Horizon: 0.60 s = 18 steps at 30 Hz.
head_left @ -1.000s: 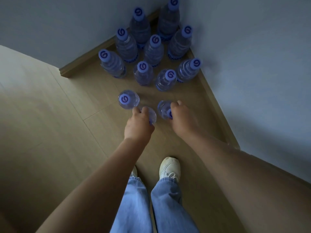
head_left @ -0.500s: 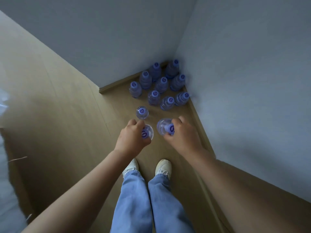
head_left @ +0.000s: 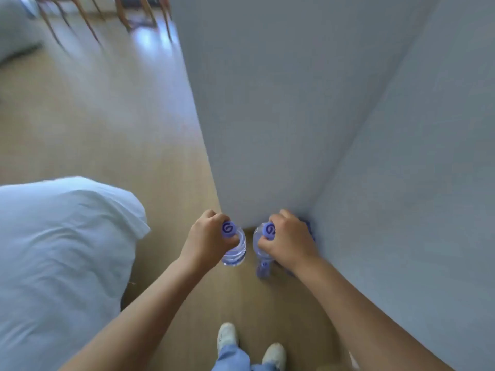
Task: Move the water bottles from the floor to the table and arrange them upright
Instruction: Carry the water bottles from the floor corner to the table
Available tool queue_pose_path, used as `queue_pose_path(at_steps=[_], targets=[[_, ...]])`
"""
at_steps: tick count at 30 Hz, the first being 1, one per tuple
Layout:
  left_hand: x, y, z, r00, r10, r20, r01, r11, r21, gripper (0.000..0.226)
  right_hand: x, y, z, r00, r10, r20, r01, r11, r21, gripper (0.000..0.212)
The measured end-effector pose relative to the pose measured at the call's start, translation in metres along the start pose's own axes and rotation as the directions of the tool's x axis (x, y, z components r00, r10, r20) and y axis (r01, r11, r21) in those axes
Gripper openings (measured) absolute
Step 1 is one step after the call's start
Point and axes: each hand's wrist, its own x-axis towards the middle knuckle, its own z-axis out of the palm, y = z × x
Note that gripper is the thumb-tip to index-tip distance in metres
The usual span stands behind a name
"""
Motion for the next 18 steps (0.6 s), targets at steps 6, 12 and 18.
queue_pose_path(at_steps=[6,12,18], targets=[[-0.014,0.018,-0.119,0.958,0.05,-0.282,-0.053,0.999,-0.003,0.022,0.018,-0.096,-0.077,0.981,-0.194,-0.01,0.194,0.98,0.045,0.026],[-0.021,0.012,-0.22,0.926,0.085,-0.367,-0.056,0.994,0.09,0.021,0.043,-0.186,-0.119,0.938,-0.346,-0.029,0.347,0.935,0.072,0.027],[-0.004,-0.003,-0.315,0.927,0.035,-0.374,0.023,0.989,0.149,0.02,0.078,-0.272,-0.127,0.896,-0.441,-0.04,0.443,0.895,0.057,0.029]])
